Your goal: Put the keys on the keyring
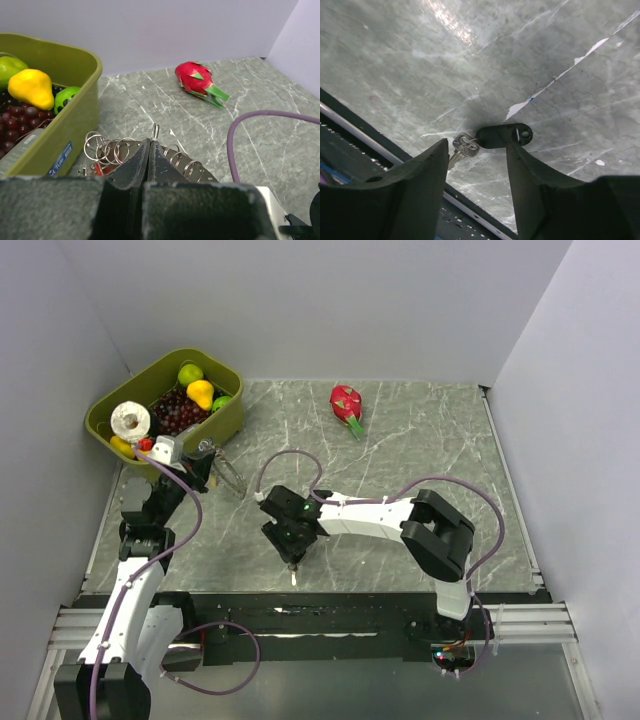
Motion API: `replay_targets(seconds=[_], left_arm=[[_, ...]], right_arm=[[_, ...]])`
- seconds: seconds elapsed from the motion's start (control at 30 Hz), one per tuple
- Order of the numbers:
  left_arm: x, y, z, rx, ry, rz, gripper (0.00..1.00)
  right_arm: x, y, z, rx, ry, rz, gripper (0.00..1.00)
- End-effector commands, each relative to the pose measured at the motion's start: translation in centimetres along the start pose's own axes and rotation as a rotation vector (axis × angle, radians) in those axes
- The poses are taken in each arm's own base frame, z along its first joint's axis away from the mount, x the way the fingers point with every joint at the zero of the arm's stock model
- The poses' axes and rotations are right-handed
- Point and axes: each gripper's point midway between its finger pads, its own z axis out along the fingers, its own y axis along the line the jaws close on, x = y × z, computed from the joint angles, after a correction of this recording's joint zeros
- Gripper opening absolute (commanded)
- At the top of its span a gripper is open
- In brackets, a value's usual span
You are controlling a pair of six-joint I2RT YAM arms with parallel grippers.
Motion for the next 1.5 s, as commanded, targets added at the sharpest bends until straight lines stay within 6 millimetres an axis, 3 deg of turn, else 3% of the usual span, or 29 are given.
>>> replay_targets(seconds=[0.0,0.2,0.6,0.93,1.13,1.37,1.47], left_arm=[[-2.4,0.3,-0.2,-0.027,-0.086,0.053,0.01],[-2.4,0.4,-0.2,-0.027,-0.085,0.059,0.01],[-2.2,0.2,-0.1,-0.017,-0.087,0.052,0.01],[-2.2,0.2,-0.1,-0.016,-0.087,0.052,0.01],[-2.1,0.2,-0.2,-0.018,-0.089,0.054,0.01],[-2.0,0.2,-0.2,-0.013,-0.091,0.056,0.01],[-2.0,0.0,-0.2,-0.006,-0.091,0.058,0.01]], right_arm=[[0.3,0.5,-0.6,0.008,0.032,0.006,0.53],[0.9,1.2,0.0,-0.014,0.07,-0.001,0.44],[0.0,2.6,-1.3,-0.063,0.038,-0.005,0.41],[1.2,2.8,0.8,-0.07,0.116,0.001,0.36],[1.2,2.2,1.4,-0.03,0.139,-0.001,0.24],[1.1,1.8,0.6,-0.009,0.122,-0.003,0.01],[0.6,1.6,0.0,0.0,0.089,-0.008,0.0]])
